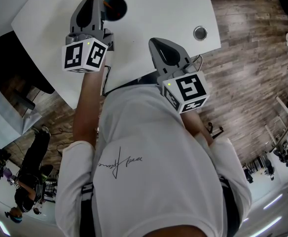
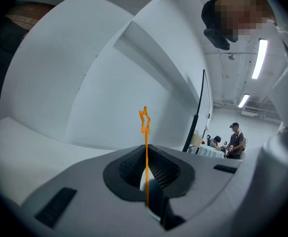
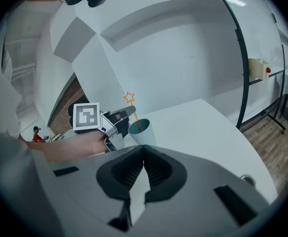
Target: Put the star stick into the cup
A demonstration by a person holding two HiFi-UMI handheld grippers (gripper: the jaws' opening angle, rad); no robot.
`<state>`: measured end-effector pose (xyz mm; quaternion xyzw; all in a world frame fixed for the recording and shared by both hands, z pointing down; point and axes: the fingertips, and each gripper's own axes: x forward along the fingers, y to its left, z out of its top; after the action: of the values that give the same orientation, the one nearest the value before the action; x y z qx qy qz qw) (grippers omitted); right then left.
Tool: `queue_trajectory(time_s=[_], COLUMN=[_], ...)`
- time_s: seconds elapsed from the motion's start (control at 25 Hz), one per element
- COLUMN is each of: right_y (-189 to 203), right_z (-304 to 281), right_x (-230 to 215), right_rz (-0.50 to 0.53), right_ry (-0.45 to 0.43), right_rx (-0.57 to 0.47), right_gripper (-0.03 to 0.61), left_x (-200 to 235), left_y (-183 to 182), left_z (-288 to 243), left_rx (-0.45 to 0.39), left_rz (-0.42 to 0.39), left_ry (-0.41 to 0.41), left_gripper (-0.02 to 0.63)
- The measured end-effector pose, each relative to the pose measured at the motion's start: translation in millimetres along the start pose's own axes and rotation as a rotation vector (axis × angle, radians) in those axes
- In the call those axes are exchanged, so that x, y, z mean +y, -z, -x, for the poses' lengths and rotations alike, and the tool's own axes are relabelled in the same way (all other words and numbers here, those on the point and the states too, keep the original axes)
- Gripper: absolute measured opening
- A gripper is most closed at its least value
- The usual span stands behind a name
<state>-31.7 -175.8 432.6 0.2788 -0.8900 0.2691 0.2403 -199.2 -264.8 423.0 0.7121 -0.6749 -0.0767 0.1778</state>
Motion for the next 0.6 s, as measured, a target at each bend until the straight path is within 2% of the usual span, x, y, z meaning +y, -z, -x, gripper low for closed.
queue_trajectory(time_s=[0.6], right_y=[-0.1], right_z=[3.8], right_x=[0.0], right_rz=[0.005], right_ry=[0.0], right_rx=[-0.009], right_gripper=[0.011], left_x=[-1.9], left_y=[3.1], left_z=[2.1], left_rx=[0.016], left_rz=[0.008], left_ry=[0.001], left_gripper=[0.017])
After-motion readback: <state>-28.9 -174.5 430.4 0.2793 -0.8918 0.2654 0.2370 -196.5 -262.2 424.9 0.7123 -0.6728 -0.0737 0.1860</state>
